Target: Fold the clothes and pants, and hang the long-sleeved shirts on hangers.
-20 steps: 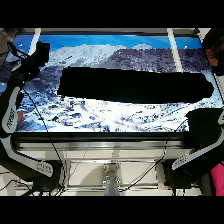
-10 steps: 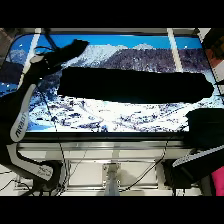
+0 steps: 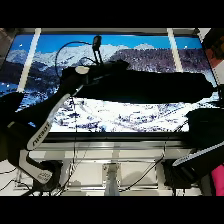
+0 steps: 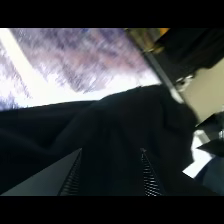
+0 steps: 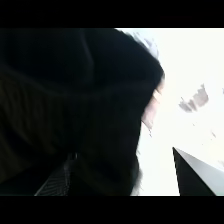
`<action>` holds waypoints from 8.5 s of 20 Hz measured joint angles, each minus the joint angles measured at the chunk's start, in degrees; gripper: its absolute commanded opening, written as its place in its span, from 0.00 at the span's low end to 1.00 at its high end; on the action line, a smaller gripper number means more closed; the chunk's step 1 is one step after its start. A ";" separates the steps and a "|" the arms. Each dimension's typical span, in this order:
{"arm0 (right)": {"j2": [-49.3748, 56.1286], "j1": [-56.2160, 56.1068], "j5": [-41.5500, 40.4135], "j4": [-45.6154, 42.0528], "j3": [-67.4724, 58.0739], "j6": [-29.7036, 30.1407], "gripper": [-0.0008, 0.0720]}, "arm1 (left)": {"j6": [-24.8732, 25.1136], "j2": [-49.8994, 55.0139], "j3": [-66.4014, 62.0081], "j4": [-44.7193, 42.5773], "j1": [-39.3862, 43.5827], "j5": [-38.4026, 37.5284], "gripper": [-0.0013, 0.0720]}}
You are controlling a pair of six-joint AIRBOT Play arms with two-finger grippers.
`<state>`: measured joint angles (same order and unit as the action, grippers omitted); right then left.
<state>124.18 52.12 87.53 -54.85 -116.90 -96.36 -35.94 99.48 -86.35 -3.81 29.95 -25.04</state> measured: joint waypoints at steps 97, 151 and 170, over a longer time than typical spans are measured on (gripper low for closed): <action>-33.27 -20.17 1.90 12.31 38.40 20.70 0.03 | -42.34 -6.62 1.60 -47.56 -0.55 -20.70 0.02; -19.82 -41.07 -8.20 24.96 49.75 16.41 0.97 | -48.48 -32.04 1.64 -57.72 -19.28 -24.79 0.03; -21.73 -43.67 -19.37 23.91 49.11 18.82 0.03 | -48.48 -32.09 1.64 -57.70 -19.28 -29.99 0.03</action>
<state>102.45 8.45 68.16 -30.94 -67.79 -77.54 -84.42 67.40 -84.71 -61.52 10.68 -55.02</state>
